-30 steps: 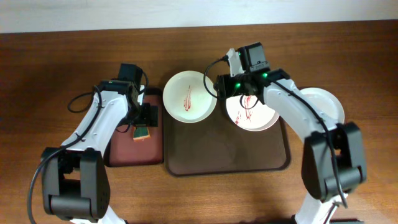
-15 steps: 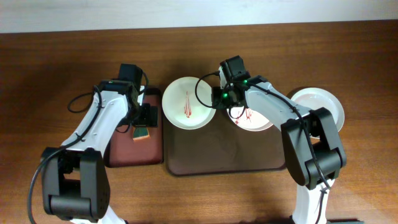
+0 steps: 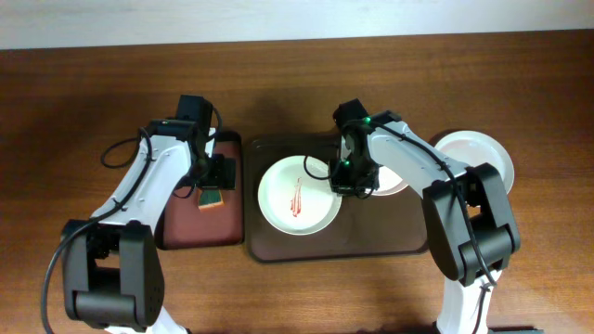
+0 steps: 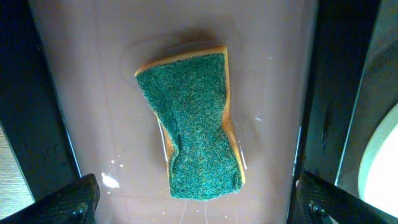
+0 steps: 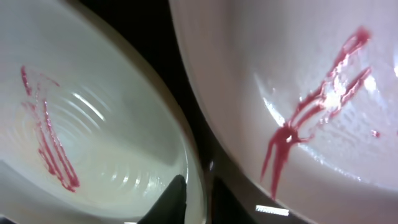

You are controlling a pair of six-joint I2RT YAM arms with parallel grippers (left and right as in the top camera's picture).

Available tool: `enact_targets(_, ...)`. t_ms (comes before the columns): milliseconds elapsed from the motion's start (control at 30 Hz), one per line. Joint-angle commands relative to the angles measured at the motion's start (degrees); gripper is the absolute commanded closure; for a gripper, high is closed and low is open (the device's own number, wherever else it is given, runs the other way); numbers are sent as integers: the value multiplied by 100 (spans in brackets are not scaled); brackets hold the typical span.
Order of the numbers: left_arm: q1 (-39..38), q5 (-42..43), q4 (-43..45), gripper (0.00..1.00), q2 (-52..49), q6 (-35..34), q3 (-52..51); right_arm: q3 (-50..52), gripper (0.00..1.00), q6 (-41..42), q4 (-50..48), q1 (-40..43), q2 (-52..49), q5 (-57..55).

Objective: Clean dirty plates on tray and stack at the side
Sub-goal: 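Grasp the left white plate rim with the right gripper and pull it forward, then pick up the sponge from the small tray with the left gripper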

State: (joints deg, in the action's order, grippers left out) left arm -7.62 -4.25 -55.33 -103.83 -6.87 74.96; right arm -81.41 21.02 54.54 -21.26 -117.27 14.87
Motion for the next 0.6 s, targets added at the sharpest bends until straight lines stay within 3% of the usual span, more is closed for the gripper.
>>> enact_targets(0,17,63,-4,0,76,9,85,101,96,50,-42,-55,-22,-13)
enact_targets(67,17,63,-4,0,66,9,83,98,96,61,-52,-59,-20,-11)
enact_targets(133,17,205,17,5,28,-20,72,98,96,590,-35,-68,-20,-4)
enact_targets(200,17,205,61,9,-39,-431,-15,98,96,651,-76,-179,-20,11)
enact_targets(267,17,192,227,15,-131,-839,-157,98,96,649,-101,-328,-20,7)
enact_targets(400,17,190,741,37,-162,-1849,-581,98,96,651,-142,-424,-20,-13)
enact_targets(467,17,190,942,46,-162,-1945,-739,98,96,651,-144,-424,-20,-13)
enact_targets(567,17,105,1456,50,-162,-1943,-1043,98,96,651,-142,-424,-20,-13)
